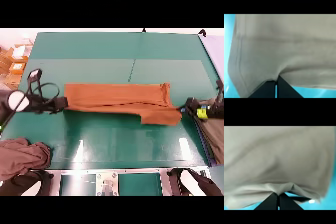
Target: Fold the shirts.
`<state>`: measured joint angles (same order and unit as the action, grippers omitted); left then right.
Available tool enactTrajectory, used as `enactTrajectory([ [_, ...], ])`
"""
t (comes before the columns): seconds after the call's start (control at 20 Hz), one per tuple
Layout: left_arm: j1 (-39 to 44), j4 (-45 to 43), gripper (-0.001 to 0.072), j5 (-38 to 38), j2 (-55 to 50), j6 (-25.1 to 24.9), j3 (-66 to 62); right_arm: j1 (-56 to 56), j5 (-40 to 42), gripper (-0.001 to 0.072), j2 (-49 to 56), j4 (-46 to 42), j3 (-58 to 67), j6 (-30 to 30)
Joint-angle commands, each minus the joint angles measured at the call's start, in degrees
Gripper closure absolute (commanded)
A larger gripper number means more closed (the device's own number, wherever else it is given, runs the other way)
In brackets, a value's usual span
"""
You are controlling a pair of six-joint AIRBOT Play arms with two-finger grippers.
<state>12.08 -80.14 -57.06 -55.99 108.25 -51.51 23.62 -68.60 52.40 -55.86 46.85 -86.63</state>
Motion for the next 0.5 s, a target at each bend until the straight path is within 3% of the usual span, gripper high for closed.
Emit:
enactTrajectory([
  [0.0, -0.07, -1.03, 0.0688, 1.66, -11.65, -5.01, -11.26, -5.33, 4.42, 0.0699, 11.67, 2.10, 12.63, 0.04],
  [0.2, -3.80, -1.44, 0.0688, 1.68, -29.22, -6.99, -27.52, -6.73, 6.05, 0.0699, 28.28, 2.34, 25.62, -0.85],
  [0.35, -4.63, 2.08, 0.0686, 3.67, -39.52, -13.60, -35.23, -6.75, 6.71, 0.0698, 40.00, 2.97, 32.15, -0.81],
  [0.45, -4.63, 9.86, 0.0685, 9.07, -44.74, -19.50, -37.27, -7.10, 8.74, 0.0695, 45.86, 3.61, 33.88, -0.76],
])
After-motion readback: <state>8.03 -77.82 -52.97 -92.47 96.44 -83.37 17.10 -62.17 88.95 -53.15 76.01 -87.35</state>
